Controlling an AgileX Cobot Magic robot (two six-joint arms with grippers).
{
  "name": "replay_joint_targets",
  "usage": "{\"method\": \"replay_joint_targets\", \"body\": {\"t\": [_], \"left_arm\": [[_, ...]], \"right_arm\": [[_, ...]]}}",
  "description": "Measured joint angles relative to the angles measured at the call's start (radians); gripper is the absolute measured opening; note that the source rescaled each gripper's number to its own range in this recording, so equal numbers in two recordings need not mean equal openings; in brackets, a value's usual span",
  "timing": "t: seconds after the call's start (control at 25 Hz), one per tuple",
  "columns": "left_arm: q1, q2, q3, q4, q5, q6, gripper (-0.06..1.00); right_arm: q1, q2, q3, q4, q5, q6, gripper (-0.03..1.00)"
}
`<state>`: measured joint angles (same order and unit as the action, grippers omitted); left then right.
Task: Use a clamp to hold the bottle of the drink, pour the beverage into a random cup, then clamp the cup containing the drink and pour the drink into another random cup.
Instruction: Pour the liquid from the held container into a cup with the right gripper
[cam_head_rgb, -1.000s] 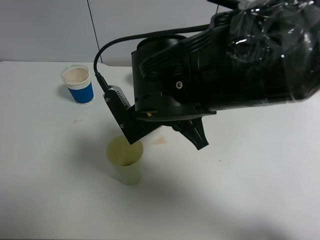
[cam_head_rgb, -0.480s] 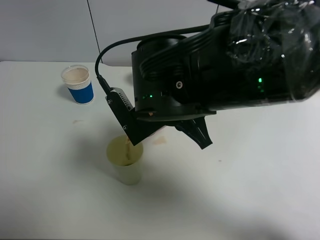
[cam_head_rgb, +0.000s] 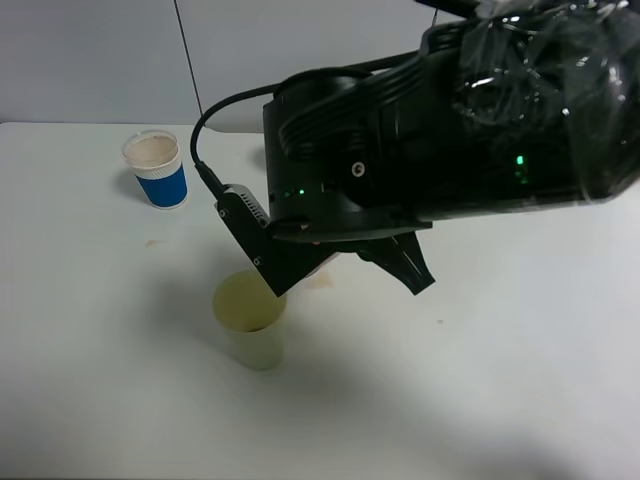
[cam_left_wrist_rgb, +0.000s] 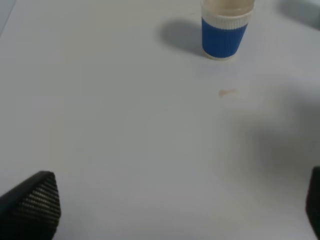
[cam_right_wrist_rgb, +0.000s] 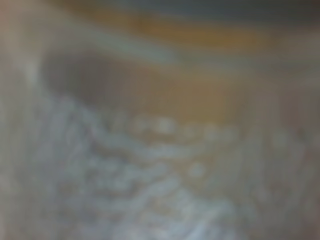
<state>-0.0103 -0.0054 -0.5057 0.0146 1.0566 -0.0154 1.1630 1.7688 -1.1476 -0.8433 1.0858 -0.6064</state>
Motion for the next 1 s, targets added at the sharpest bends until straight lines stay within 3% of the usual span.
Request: {"method": "replay_joint_targets", "body": {"t": [0.76,1.0], "left_arm": [[0.000,0.000,0.000,0.000,0.000,0.000,1.00],[0.000,0.000,0.000,0.000,0.000,0.000,1.00]], "right_arm": [[0.000,0.004,-0.002,0.000,0.006,-0.067,0.00],[0.000,0.052,-0.065,0.017,0.016,-0.068,0.00]]}}
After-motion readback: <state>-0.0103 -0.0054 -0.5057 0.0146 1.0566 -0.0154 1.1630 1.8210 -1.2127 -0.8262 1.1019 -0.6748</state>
